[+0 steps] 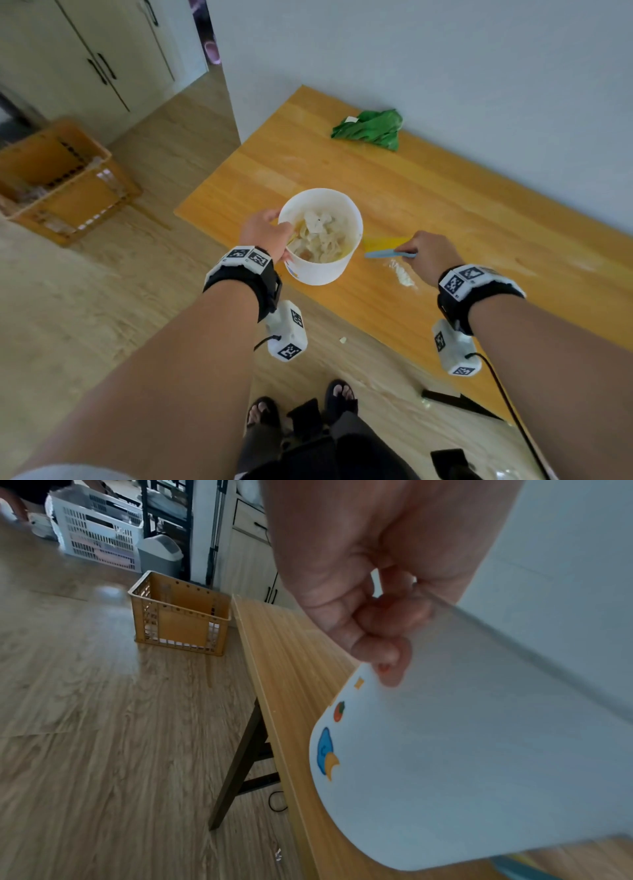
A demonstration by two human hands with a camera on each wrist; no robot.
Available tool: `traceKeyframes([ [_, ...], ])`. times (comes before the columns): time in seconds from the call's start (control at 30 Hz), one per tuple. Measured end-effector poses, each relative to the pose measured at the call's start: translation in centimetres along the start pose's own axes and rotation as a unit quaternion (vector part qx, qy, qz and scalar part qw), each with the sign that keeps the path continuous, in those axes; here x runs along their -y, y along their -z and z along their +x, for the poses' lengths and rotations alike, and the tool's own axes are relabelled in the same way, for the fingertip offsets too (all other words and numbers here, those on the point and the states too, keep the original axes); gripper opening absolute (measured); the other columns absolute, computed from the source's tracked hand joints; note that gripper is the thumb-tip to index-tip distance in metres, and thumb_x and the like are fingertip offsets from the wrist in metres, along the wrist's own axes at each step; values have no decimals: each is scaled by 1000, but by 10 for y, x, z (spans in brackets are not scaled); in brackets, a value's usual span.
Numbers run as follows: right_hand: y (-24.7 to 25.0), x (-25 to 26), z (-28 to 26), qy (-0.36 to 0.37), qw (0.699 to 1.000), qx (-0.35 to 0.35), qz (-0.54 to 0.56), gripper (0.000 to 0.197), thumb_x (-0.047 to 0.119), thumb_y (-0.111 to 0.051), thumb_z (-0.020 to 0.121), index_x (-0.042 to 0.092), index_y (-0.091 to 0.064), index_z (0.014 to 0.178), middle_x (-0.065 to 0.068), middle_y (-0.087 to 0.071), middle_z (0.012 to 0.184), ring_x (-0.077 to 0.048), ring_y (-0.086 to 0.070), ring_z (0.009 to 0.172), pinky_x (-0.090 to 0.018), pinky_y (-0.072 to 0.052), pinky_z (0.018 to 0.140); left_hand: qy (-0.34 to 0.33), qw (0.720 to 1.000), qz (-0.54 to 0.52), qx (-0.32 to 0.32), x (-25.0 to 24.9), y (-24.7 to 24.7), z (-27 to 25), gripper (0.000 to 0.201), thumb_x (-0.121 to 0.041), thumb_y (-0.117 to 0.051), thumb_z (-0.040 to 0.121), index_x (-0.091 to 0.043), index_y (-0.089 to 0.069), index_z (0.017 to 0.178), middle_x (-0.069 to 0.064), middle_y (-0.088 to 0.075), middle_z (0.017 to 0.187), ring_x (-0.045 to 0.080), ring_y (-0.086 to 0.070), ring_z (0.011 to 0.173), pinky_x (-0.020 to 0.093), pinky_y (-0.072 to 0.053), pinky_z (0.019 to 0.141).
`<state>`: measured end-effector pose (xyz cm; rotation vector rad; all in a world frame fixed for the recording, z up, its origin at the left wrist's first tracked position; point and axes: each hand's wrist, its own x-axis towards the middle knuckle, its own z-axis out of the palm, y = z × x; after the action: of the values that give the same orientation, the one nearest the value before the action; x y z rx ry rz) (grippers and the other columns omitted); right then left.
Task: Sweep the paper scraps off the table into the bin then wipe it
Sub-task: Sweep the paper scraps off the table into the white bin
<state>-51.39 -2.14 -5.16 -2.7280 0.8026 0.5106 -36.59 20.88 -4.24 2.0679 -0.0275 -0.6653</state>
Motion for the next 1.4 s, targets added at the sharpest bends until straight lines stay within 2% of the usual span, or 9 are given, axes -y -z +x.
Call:
traceKeyframes([
  [0.1,2,-9,-13,12,999,32,-18,28,8,-54,96,18,-72,116,-4,-71,98,-21,-60,70,-24,-43,54,2,1000,-15,1,0,-5,-4,47,-13,-50,89,-22,-56,135,4,-68,77,17,-61,47,34,-62,62],
  [0.27,0,-15,-38,8,998,59,-23,25,13,-56,96,16,-73,114,-4,-73,98,-10,-50,60,-15,-31,47,24,999,-28,17,-2,-6,-15,48,-13,-50,90,-22,-54,136,2,-67,71,20,-65,49,35,-63,66],
  [0.57,7,-1,-72,-63,991,-97,71,28,19,-52,99,17,-68,121,-5,-70,84,-13,-45,48,-22,-33,43,25,999,9,39,6,17,-40,36,-7,-41,89,-20,-65,113,6,-67,74,22,-62,41,43,-63,72],
  [0.73,-1,17,-77,-72,987,-123,70,28,22,-51,99,17,-69,119,-8,-74,92,-20,-53,54,-28,-44,47,25,995,79,59,20,42,-50,22,-7,-44,85,-14,-65,85,10,-62,53,19,-58,35,21,-50,43],
  [0.97,-8,47,-74,-63,988,-128,65,29,23,-48,100,19,-67,122,-8,-71,80,-18,-46,47,-25,-36,43,70,984,108,119,43,64,-52,17,-1,-50,79,1,-65,86,12,-58,40,27,-59,47,50,-60,79],
  [1.1,-10,57,-70,-63,987,-130,73,29,24,-47,101,20,-66,123,-6,-68,75,-18,-46,45,-24,-35,42,98,962,180,182,56,66,-53,30,-5,-49,84,3,-62,111,18,-65,68,35,-68,78,50,-56,90],
  [1.23,-11,58,-68,-70,986,-138,68,30,26,-47,100,21,-65,124,-4,-65,78,-19,-52,51,-24,-39,44,109,942,216,233,76,56,-46,31,-12,-49,76,-4,-64,102,14,-69,61,36,-71,73,55,-56,86],
  [1.3,-10,54,-69,-79,985,-138,59,31,27,-46,100,21,-65,124,-7,-68,84,-23,-57,57,-27,-44,48,112,935,232,246,86,44,-41,33,-16,-49,68,-12,-62,98,20,-74,74,38,-73,74,54,-56,87],
  [1.4,-6,40,-68,-104,982,-152,40,31,29,-46,100,19,-66,122,-7,-67,80,-24,-57,57,-24,-41,45,125,929,228,263,90,26,-40,51,-10,-50,72,-13,-57,122,19,-74,72,31,-74,67,48,-58,84],
])
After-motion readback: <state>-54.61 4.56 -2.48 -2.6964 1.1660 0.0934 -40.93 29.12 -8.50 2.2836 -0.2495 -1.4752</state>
